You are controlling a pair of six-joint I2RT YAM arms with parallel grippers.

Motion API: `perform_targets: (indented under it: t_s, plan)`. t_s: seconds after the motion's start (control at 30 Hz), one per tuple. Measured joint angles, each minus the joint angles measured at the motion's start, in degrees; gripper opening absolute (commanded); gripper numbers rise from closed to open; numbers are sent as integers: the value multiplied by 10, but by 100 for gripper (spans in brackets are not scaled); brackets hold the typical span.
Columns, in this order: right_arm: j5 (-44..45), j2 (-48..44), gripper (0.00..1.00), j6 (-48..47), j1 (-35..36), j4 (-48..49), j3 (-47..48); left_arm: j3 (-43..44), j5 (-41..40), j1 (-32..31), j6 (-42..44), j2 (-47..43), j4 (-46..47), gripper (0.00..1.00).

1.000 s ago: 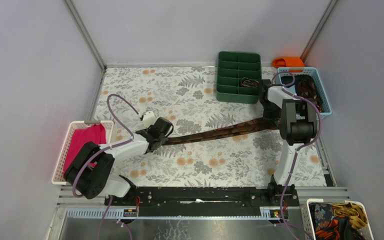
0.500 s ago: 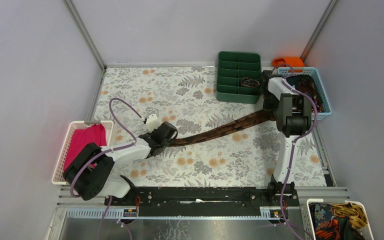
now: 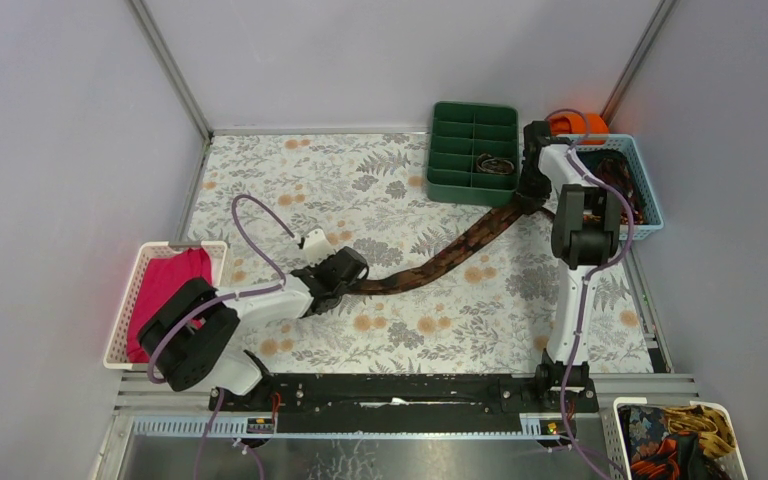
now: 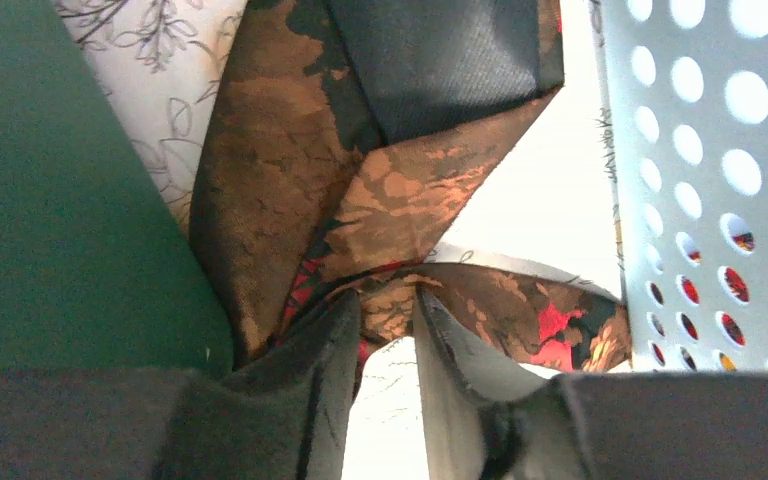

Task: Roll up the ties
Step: Flatten out the tie at the center of the board.

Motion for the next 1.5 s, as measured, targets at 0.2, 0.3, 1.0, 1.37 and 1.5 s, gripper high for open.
perform_targets:
  t_s: [0.2,0.3,1.0,1.37,1.5]
  plan:
    - [-39,-57,49,4,-1,80,-92,2,-7,-3,-9,3,-3,1]
    - [-48,-72,52,5,0,89,-113,3,-10,-5,-12,4,-4,0]
    - [-9,-115,39,34,-20,109,-189,-63,30,-18,-46,-94,-26,10]
    - [-14,-114,7,39,-25,120,-191,-62,24,-31,-48,-96,-41,10]
    - [-24,-123,6,34,-24,140,-205,-57,15,-37,-48,-90,-45,10]
